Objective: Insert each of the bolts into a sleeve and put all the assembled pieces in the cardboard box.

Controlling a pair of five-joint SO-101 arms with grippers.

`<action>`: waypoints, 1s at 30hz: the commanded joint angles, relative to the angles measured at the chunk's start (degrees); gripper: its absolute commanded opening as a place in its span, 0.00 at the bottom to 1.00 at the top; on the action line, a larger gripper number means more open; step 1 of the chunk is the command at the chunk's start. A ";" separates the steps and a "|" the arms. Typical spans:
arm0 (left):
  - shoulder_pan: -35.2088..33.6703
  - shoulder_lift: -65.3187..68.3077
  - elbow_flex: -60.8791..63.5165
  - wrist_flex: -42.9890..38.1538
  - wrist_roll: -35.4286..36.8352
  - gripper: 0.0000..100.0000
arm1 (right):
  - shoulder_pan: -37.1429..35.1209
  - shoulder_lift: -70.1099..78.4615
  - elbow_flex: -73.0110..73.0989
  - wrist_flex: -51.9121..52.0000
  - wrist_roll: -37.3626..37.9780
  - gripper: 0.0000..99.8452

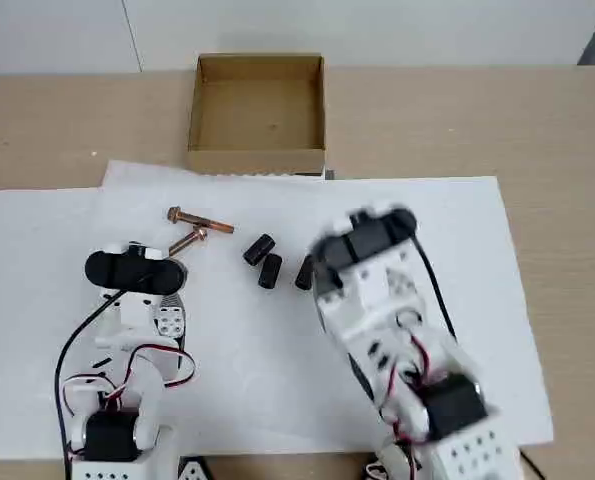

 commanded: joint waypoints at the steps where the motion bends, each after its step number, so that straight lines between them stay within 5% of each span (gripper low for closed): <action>1: -0.26 -0.62 0.04 -0.09 -0.09 0.01 | 0.40 18.77 -19.34 -2.07 -0.44 0.00; 17: 0.00 -0.62 4.88 -0.18 -0.35 0.01 | 5.67 78.73 -79.65 -3.12 2.37 0.00; 30: 0.00 -0.62 4.97 -0.18 -0.44 0.01 | 5.85 111.43 -107.52 -11.03 6.59 0.00</action>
